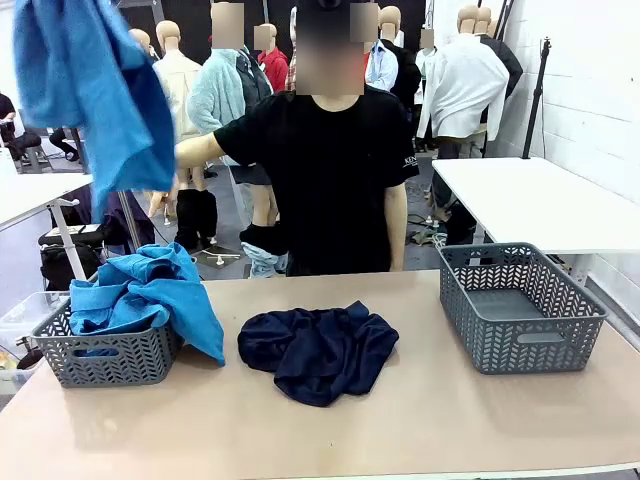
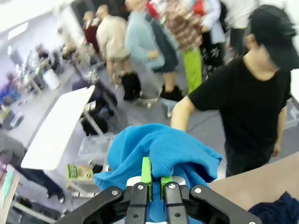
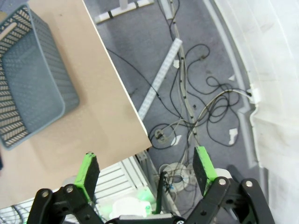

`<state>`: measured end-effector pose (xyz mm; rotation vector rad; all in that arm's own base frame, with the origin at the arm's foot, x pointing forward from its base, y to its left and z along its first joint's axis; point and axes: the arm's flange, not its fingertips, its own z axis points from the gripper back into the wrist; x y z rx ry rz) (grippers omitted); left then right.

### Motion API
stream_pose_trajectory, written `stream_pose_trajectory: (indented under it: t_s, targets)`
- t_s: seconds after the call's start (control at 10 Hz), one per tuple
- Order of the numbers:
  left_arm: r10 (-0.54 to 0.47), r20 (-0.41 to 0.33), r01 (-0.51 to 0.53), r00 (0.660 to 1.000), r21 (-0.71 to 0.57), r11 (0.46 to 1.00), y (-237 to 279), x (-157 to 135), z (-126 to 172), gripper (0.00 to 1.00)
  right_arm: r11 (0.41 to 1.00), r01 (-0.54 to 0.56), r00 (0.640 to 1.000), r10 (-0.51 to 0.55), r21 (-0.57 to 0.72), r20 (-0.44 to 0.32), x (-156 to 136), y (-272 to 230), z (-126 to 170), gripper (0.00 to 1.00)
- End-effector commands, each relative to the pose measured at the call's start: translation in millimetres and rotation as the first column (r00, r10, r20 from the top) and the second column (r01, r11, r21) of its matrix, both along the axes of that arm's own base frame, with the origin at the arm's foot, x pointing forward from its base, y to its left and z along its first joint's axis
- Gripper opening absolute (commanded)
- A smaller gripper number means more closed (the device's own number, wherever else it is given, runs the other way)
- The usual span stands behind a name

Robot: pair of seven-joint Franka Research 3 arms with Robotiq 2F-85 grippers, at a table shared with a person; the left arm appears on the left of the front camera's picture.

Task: Sort the tops and bottoms.
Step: Sort the clothes according to human instructions.

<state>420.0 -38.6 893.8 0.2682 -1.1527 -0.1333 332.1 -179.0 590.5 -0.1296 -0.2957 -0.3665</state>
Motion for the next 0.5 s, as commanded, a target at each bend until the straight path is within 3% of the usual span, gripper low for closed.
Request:
stream_pose_trajectory:
  t_s: [0.0,0.2,0.3,0.4]
  targets:
    - [0.077,-0.031,-0.08,0.997,-0.102,0.992,29,-6,-48,0.0,1.0,0.022,1.0,-0.022,0.007,0.002,-1,4,-4,1.0]
    - [0.048,-0.076,-0.062,0.996,-0.193,0.979,46,-1,-81,0.0,1.0,0.022,1.0,-0.022,0.007,0.002,-1,4,-4,1.0]
    - [0.049,-0.06,-0.061,0.997,-0.218,0.974,44,4,-82,0.0,1.0,0.022,1.0,-0.022,0.007,0.002,-1,4,-4,1.0]
    - [0.041,0.018,-0.036,0.999,-0.224,0.974,32,-3,-59,0.0,1.0,0.022,1.0,-0.022,0.007,0.002,-1,4,-4,1.0]
